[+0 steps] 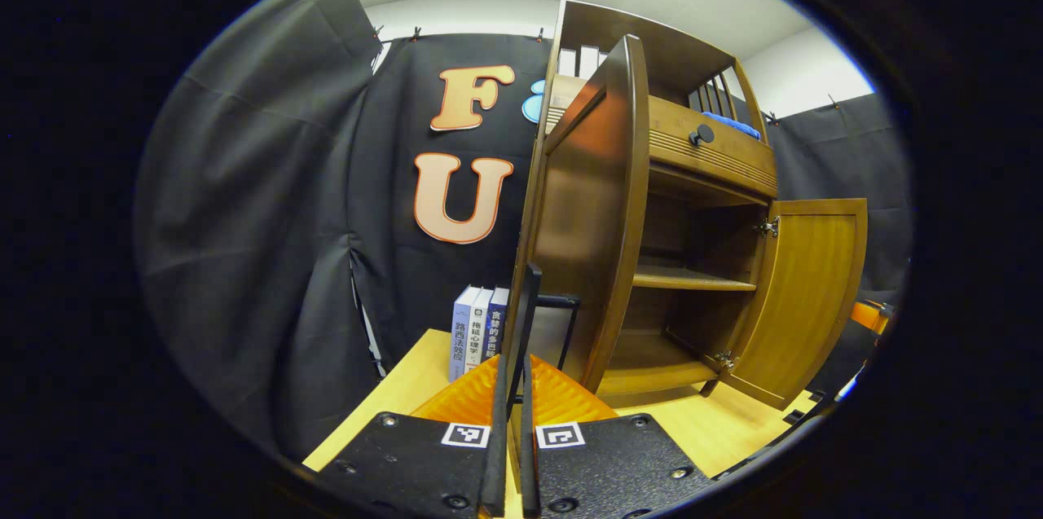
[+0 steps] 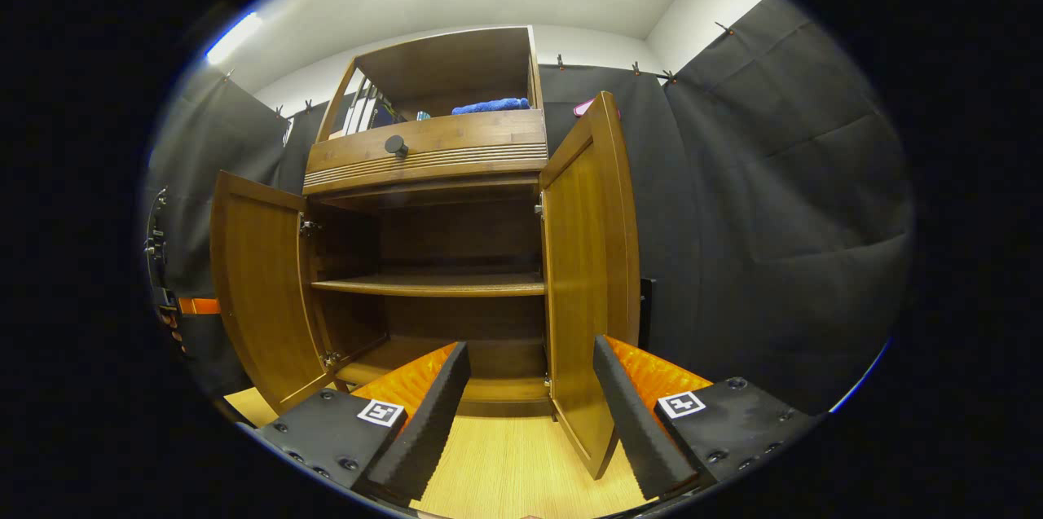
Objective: Open the right door of the double-door shoe cabinet with the right hand, and open the left door with the left hand.
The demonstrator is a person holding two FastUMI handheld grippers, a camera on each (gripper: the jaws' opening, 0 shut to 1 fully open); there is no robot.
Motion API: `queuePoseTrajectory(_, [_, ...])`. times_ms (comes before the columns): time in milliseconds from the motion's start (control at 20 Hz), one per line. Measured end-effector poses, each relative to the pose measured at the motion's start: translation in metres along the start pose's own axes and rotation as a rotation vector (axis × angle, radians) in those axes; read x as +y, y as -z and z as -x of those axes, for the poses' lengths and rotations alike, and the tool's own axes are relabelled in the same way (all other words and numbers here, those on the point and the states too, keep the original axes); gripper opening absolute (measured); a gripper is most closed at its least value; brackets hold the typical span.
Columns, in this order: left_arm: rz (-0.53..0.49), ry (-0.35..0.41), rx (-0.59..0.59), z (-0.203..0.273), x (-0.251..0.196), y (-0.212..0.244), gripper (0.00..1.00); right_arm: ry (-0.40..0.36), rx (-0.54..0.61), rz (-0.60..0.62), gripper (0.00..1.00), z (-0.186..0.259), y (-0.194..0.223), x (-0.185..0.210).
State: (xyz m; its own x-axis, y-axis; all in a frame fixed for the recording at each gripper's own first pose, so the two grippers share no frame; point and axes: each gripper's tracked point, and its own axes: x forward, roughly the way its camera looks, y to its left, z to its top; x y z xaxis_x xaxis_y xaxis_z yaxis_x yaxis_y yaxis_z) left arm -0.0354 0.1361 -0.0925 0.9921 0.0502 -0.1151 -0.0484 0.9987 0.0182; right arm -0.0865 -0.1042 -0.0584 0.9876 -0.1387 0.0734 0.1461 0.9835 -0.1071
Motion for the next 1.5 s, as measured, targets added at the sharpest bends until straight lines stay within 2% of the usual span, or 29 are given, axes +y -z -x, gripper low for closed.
queuePoseTrajectory(50, [-0.007,-0.003,-0.011,0.007,-0.003,-0.005,0.15,0.002,-0.001,0.000,0.98,0.000,-0.001,-0.002])
queuePoseTrajectory(100, [-0.011,-0.001,-0.024,0.012,-0.006,-0.012,0.00,0.005,-0.002,0.000,0.98,0.002,-0.002,-0.004])
queuePoseTrajectory(150, [-0.015,0.007,-0.036,0.017,-0.011,-0.018,0.07,0.007,-0.003,0.000,0.98,0.003,-0.003,-0.005])
queuePoseTrajectory(300, [-0.029,0.010,-0.076,0.029,-0.024,-0.036,0.07,0.004,-0.004,-0.003,0.98,0.006,-0.007,-0.009])
queuePoseTrajectory(400, [-0.033,0.024,-0.099,0.037,-0.039,-0.048,0.15,0.002,-0.007,0.000,0.98,0.009,-0.011,-0.011])
queuePoseTrajectory(450, [-0.031,0.027,-0.105,0.040,-0.045,-0.052,0.10,0.000,-0.010,0.001,0.89,0.009,-0.014,-0.012])
queuePoseTrajectory(600, [-0.034,0.025,-0.124,0.048,-0.063,-0.066,0.36,-0.002,-0.020,0.007,0.89,0.015,-0.022,-0.015])
queuePoseTrajectory(700, [-0.038,0.023,-0.155,0.051,-0.073,-0.080,0.58,-0.003,-0.029,0.016,0.89,0.018,-0.027,-0.017])
queuePoseTrajectory(750, [-0.034,0.024,-0.161,0.053,-0.078,-0.082,0.48,-0.002,-0.030,0.018,0.89,0.021,-0.028,-0.019])
queuePoseTrajectory(800, [-0.023,0.030,-0.160,0.054,-0.084,-0.083,0.59,-0.003,-0.029,0.018,0.89,0.023,-0.028,-0.020])
queuePoseTrajectory(950, [-0.001,0.063,-0.135,0.055,-0.105,-0.080,0.65,0.008,-0.035,0.006,0.89,0.029,-0.031,-0.030])
queuePoseTrajectory(1000, [-0.003,0.070,-0.130,0.055,-0.111,-0.079,0.72,0.013,-0.038,0.003,0.89,0.031,-0.032,-0.033])
queuePoseTrajectory(1050, [-0.003,0.072,-0.128,0.054,-0.115,-0.080,0.76,0.019,-0.040,0.001,0.98,0.032,-0.033,-0.037])
queuePoseTrajectory(1100, [-0.004,0.061,-0.121,0.053,-0.115,-0.080,0.80,0.025,-0.039,0.004,0.89,0.033,-0.033,-0.039])
queuePoseTrajectory(1150, [-0.005,0.063,-0.112,0.052,-0.118,-0.079,0.80,0.030,-0.038,0.009,0.94,0.034,-0.033,-0.042])
queuePoseTrajectory(1200, [-0.004,0.061,-0.103,0.050,-0.120,-0.077,0.88,0.035,-0.038,0.013,1.00,0.036,-0.034,-0.044])
queuePoseTrajectory(1400, [0.021,0.069,-0.102,0.048,-0.124,-0.074,0.89,0.046,-0.052,0.012,0.98,0.042,-0.039,-0.049])
queuePoseTrajectory(1450, [0.021,0.066,-0.102,0.047,-0.123,-0.073,0.93,0.046,-0.055,0.011,1.00,0.043,-0.039,-0.049])
queuePoseTrajectory(1500, [0.015,0.062,-0.105,0.046,-0.122,-0.074,0.89,0.045,-0.056,0.010,1.00,0.043,-0.040,-0.049])
